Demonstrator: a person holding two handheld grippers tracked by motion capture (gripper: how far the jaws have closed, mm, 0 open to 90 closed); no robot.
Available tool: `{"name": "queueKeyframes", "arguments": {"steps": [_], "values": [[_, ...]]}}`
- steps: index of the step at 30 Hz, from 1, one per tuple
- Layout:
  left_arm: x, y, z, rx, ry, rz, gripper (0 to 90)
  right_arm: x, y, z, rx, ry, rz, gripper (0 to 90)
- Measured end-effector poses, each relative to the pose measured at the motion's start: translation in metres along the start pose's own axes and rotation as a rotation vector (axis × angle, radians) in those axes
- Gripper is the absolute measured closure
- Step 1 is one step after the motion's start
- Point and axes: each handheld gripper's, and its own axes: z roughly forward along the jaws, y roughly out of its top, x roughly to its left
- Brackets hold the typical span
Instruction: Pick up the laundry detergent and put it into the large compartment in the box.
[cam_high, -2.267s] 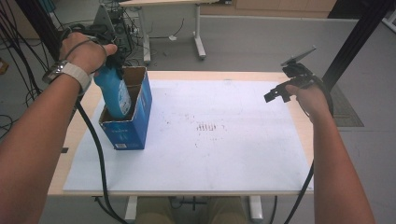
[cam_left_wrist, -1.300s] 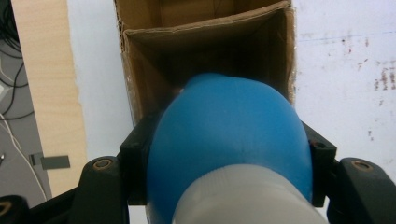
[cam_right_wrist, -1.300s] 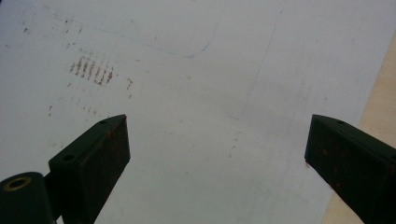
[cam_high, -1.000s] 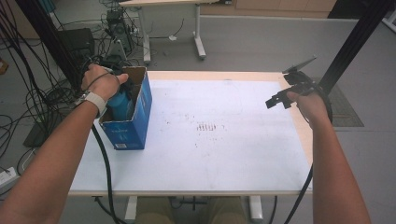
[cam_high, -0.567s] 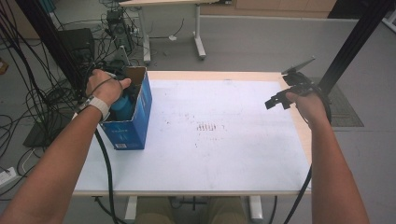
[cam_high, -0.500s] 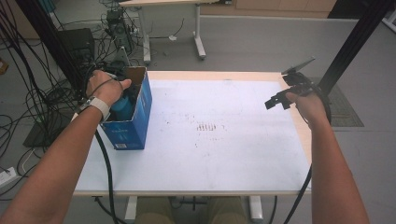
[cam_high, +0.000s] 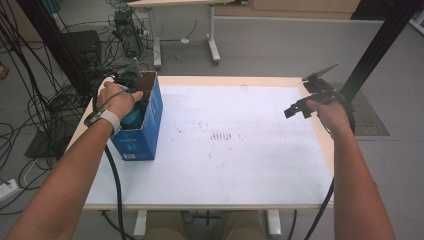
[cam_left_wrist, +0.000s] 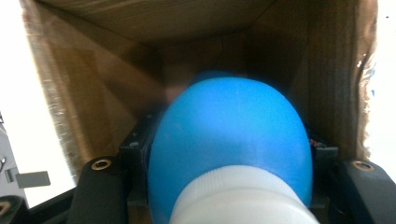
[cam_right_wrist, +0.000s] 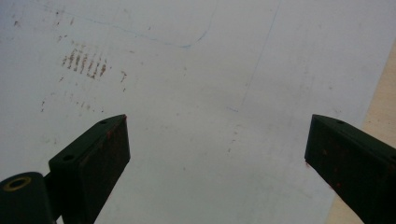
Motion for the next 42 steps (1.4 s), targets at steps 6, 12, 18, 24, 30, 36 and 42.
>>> {"name": "queueKeyframes", "arguments": {"steps": [6, 12, 18, 24, 30, 36, 42], "values": [[-0.0002, 0.0008, 0.0002, 0.003, 0.001, -0.004, 37.7, -0.0030, -0.0029, 0.0001, 0.001, 0.000, 0.005, 6.5], [0.0004, 0.0004, 0.0002, 0.006, -0.001, -0.007, 37.7, -0.0023, -0.0042, -0.0013, -0.001, 0.001, 0.005, 6.5], [0.0026, -0.0004, 0.0001, 0.005, -0.007, -0.013, 37.7, -0.0016, -0.0052, -0.0022, -0.004, 0.000, 0.001, 6.5], [0.0039, -0.0006, 0.0004, 0.005, -0.011, -0.013, 37.7, -0.0008, -0.0057, -0.0039, -0.008, 0.000, -0.002, 6.5], [0.0063, -0.0009, 0.0004, 0.006, -0.015, -0.020, 37.7, -0.0016, -0.0063, -0.0031, -0.007, -0.001, -0.001, 6.5], [0.0059, -0.0006, 0.0007, 0.005, -0.016, -0.019, 37.7, -0.0011, -0.0060, -0.0033, -0.008, 0.000, -0.002, 6.5], [0.0062, -0.0008, 0.0009, 0.005, -0.015, -0.020, 37.7, -0.0025, -0.0074, -0.0043, -0.008, -0.002, 0.000, 6.5]]}}
